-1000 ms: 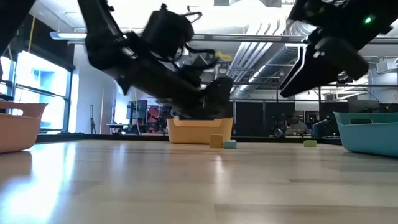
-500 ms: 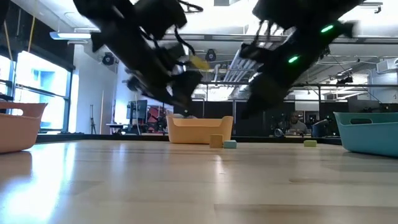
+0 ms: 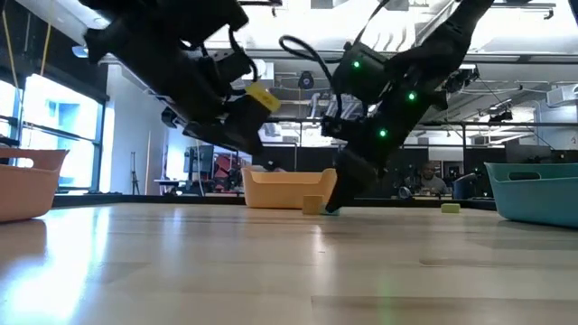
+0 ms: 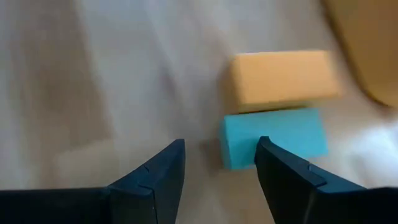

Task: Sort blocks by size
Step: Put the thin light blue rectangular block into the yellow bin

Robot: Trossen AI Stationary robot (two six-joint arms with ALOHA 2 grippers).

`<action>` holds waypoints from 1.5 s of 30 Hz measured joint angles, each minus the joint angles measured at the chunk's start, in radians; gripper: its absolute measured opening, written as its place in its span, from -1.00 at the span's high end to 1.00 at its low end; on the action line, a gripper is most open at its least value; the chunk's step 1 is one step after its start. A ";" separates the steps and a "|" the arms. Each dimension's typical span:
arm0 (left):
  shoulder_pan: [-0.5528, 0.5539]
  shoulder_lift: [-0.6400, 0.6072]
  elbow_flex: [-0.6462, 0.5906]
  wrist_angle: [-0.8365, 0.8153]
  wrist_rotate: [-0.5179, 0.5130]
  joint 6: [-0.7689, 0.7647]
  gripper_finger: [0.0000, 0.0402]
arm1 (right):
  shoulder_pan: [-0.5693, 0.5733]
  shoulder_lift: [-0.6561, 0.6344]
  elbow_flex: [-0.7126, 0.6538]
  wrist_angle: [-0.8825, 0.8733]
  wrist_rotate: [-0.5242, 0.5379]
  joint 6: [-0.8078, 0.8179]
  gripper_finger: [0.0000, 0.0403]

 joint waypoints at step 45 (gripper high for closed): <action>-0.076 0.322 0.178 0.210 0.157 0.140 -0.27 | 0.603 -0.326 -0.001 -0.282 0.530 0.234 0.07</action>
